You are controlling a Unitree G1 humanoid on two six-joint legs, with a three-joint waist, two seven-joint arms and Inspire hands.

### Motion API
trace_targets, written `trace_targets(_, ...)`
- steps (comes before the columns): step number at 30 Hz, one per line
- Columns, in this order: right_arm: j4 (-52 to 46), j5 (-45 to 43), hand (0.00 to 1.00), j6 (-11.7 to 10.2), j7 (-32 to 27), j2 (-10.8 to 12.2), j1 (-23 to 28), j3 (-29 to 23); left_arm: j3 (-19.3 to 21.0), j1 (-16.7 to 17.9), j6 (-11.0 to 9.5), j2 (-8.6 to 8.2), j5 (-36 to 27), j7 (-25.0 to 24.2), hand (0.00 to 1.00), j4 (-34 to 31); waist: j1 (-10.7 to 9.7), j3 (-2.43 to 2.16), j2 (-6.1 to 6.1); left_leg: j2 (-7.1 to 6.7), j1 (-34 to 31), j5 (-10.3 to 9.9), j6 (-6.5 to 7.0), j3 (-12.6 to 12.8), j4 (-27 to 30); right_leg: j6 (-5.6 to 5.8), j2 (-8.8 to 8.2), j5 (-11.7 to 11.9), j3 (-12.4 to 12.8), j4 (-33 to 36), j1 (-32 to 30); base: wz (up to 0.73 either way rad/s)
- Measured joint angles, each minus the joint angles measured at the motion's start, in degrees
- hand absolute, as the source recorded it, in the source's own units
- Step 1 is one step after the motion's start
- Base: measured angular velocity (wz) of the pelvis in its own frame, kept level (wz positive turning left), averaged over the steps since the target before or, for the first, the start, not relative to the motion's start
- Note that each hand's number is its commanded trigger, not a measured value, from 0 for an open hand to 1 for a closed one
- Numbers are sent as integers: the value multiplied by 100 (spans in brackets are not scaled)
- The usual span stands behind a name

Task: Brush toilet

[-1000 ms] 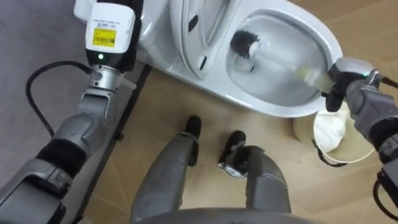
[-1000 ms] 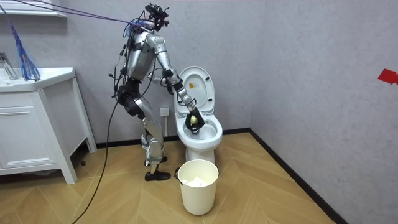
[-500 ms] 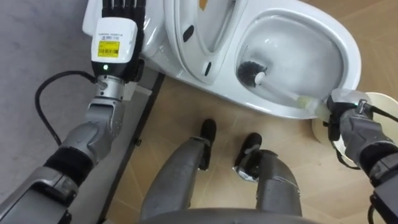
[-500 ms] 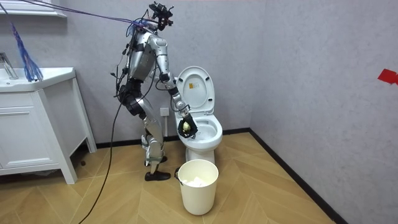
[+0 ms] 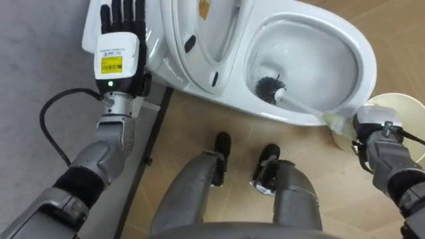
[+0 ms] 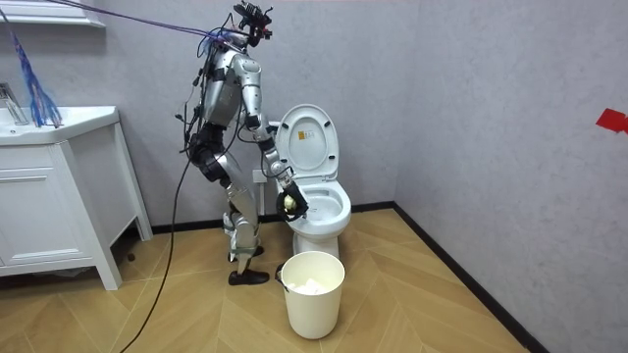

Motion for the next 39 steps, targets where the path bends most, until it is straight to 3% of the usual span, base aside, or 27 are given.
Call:
trace_targets(5, 481, 739, 100, -221, 70, 16, -560, 10, -37, -222, -30, 8, -31, 130, 0, -105, 86, 27, -21, -123, -440, 2, 3, -29, 243, -54, -216, -128, -7, 497, -523, 11)
trace_targets(6, 559, 969, 100, -268, 140, 14, -704, -27, -56, -330, -33, 7, -30, 128, 0, -118, 135, 69, -83, -158, -522, 1, 3, -22, 295, -70, -277, -170, 2, 630, -640, 10)
trace_targets(8, 645, 1232, 100, -325, 219, 14, -947, -37, -64, -468, -53, 14, -17, 130, 0, -127, 172, 96, -114, -173, -686, -3, 3, -8, 420, -92, -333, -218, 3, 797, -808, 12)
trace_targets(10, 721, 1241, 100, -363, 289, 8, -1297, -53, -86, -655, -56, 93, 18, 236, 0, -124, 163, 172, -232, -244, -859, 3, -6, 18, 555, -130, -450, -299, 58, 1096, -1056, 13)
trace_targets(15, 873, 1450, 100, -507, 273, -207, -1900, -86, -98, -969, -179, 344, 40, 379, 0, -161, 183, 247, -342, -224, -1341, -81, -65, 31, 1062, -198, -471, -387, 127, 1527, -1501, 1)
trace_targets(19, 886, 1662, 100, -556, 254, -277, -2042, -88, -101, -1159, -293, 383, 83, 513, 0, -80, 185, 272, -382, -235, -1608, -111, -46, 21, 1346, -178, -514, -448, 132, 1787, -1739, 1)
trace_targets(25, 886, 1806, 100, -620, 195, -330, -2122, -89, -120, -1346, -391, 443, 85, 636, 0, -3, 148, 272, -391, -266, -1881, -106, -54, -7, 1566, -229, -582, -477, 103, 1985, -1972, 2)
trace_targets(33, 916, 1777, 100, -627, 186, -352, -2120, -90, -215, -1452, -426, 450, 103, 646, 0, 39, 149, 268, -404, -310, -1966, -108, -50, -23, 1686, -241, -656, -493, 65, 2109, -2020, 3)
trace_targets(39, 914, 1263, 100, -644, 186, -351, -2087, -48, -220, -1443, -405, 432, 303, 671, 0, 30, 203, 257, -387, -319, -2047, -184, -19, -43, 1901, -234, -667, -537, 56, 2227, -2055, -2)
